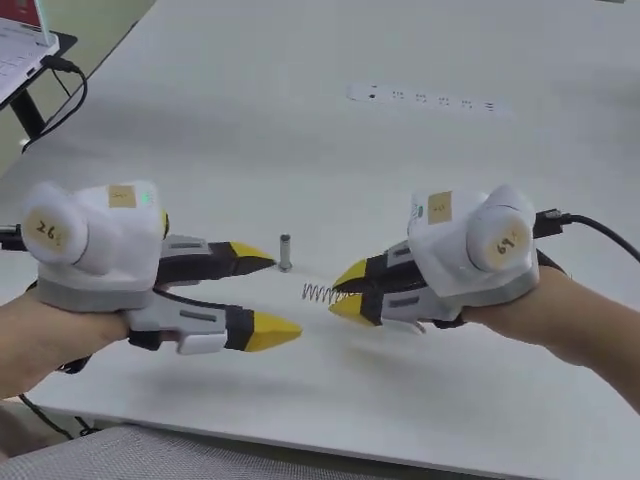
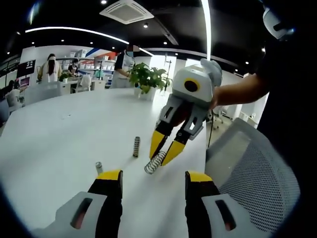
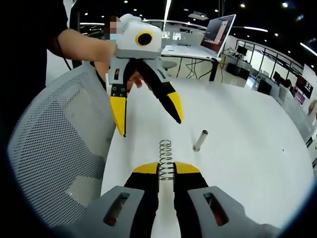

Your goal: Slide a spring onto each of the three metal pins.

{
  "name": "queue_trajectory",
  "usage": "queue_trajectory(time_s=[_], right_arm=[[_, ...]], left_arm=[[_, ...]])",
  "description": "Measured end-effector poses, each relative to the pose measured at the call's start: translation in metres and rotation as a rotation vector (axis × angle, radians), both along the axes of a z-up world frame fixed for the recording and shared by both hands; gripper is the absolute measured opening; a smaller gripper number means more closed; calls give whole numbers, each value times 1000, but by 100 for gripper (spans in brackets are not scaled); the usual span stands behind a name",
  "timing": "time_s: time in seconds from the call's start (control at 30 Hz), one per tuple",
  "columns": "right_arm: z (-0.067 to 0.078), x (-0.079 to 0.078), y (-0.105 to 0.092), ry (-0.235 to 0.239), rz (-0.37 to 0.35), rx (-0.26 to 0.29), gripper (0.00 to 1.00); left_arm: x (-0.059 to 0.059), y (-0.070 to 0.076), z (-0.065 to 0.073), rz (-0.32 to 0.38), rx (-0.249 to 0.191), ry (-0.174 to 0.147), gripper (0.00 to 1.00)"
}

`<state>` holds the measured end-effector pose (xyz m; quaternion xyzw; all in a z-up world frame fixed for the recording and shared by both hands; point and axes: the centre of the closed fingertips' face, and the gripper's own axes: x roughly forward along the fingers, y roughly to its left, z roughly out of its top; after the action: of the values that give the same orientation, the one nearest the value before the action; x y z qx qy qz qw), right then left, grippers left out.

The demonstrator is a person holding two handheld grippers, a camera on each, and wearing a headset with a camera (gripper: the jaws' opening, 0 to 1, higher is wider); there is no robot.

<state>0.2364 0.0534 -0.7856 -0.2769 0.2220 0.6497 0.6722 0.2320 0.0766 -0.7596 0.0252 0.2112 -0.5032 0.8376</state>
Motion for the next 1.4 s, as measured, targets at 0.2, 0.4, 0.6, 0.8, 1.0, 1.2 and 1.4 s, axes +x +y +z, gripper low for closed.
queue_trajectory(time_s=[0.2,0.4,0.6,0.8,1.0,1.2,1.4], right_arm=[[1,-3,-2,-10,24,-3,7],[7,-3,-4,-13,26,16,7],[9,-4,-7,-16,34,17,7],[14,-5,-12,-21,36,20,7],[16,-5,-15,-27,39,24,7],[19,-8,-13,-31,53,39,7],[21,-12,-12,-36,65,45,7]], left_arm=[[4,-13,2,-43,-5,-1,38],[2,-19,0,-73,8,4,32],[2,-26,0,-94,5,4,24],[1,-36,0,-123,-2,-3,14],[2,-41,3,-135,-18,1,11],[1,-41,3,-142,-28,14,9],[-1,-41,4,-150,-37,5,5]])
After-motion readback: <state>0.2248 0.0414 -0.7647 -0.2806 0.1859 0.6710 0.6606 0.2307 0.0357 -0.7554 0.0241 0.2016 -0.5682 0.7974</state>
